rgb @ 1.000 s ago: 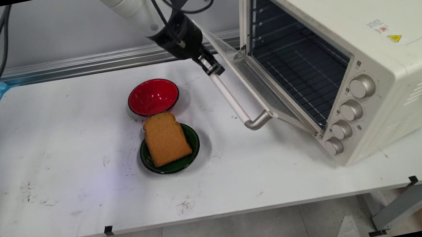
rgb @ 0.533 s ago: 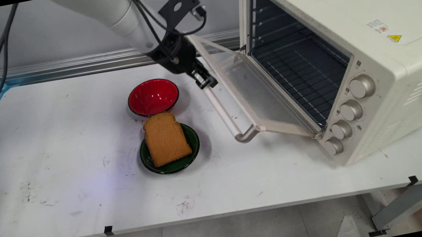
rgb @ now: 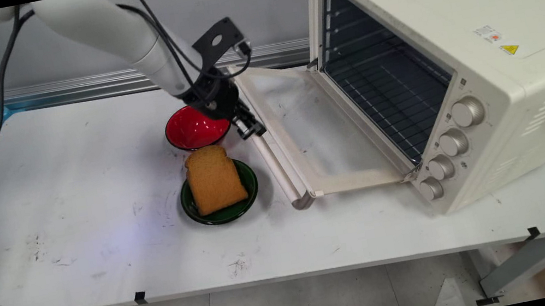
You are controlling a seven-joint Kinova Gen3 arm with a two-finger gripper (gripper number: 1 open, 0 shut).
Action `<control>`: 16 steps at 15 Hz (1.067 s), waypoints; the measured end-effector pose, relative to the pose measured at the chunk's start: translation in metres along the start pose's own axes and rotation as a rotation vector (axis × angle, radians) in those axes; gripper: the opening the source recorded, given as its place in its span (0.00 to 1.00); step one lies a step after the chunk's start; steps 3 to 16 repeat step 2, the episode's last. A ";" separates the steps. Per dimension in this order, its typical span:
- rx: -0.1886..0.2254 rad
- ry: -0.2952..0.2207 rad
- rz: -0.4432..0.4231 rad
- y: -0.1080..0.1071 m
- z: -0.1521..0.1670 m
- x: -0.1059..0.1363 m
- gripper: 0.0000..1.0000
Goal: Open the oven
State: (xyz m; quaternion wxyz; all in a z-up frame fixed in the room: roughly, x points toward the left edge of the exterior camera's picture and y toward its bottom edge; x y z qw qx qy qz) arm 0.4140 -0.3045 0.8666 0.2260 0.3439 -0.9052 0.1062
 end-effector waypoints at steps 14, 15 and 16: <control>-0.003 -0.013 0.003 0.000 0.004 -0.010 0.00; -0.003 -0.013 0.003 0.000 0.004 -0.010 0.00; -0.003 -0.013 0.003 0.000 0.004 -0.010 0.00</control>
